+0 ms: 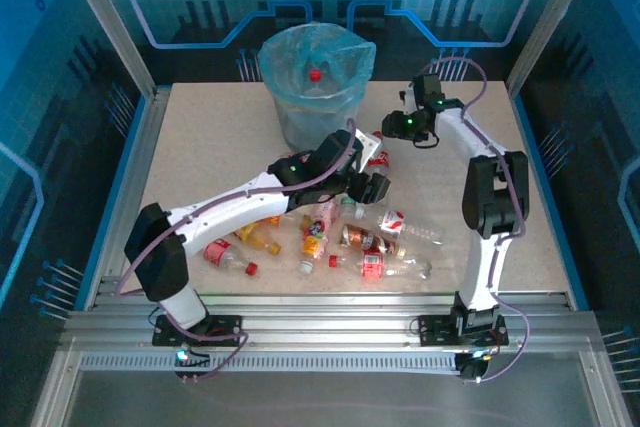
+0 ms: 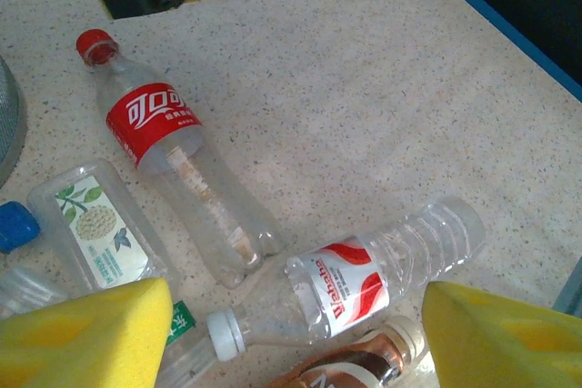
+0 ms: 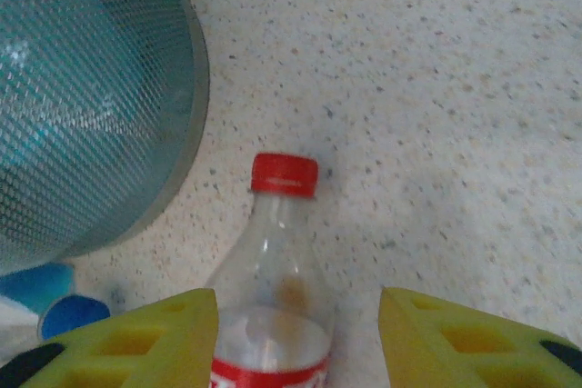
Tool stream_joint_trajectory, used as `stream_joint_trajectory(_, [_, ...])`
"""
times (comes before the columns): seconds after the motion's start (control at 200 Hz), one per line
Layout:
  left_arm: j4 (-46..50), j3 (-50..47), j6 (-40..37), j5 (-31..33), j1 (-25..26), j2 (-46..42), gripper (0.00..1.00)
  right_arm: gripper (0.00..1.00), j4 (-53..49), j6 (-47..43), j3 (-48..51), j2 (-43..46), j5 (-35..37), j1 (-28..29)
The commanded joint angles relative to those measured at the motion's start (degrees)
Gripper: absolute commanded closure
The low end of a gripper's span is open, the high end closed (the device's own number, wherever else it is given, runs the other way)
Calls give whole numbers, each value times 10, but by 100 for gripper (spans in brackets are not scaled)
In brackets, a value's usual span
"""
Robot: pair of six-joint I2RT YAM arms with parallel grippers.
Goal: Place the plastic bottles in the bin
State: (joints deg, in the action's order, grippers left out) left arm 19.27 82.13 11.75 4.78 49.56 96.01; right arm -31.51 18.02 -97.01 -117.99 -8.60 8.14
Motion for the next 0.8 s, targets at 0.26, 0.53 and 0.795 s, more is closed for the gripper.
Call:
stream_joint_trajectory(0.26, [15,39,-5,28,0,25,25,48,-60,9,-134,-125,-47,1])
stream_joint_trajectory(0.53, [22,44,-5,32,-2,38,25,48,-95,2,-197,-194,-61,9])
stream_joint_trajectory(0.795, [20,30,-3,33,-6,29,25,49,-108,4,-221,-223,-85,11])
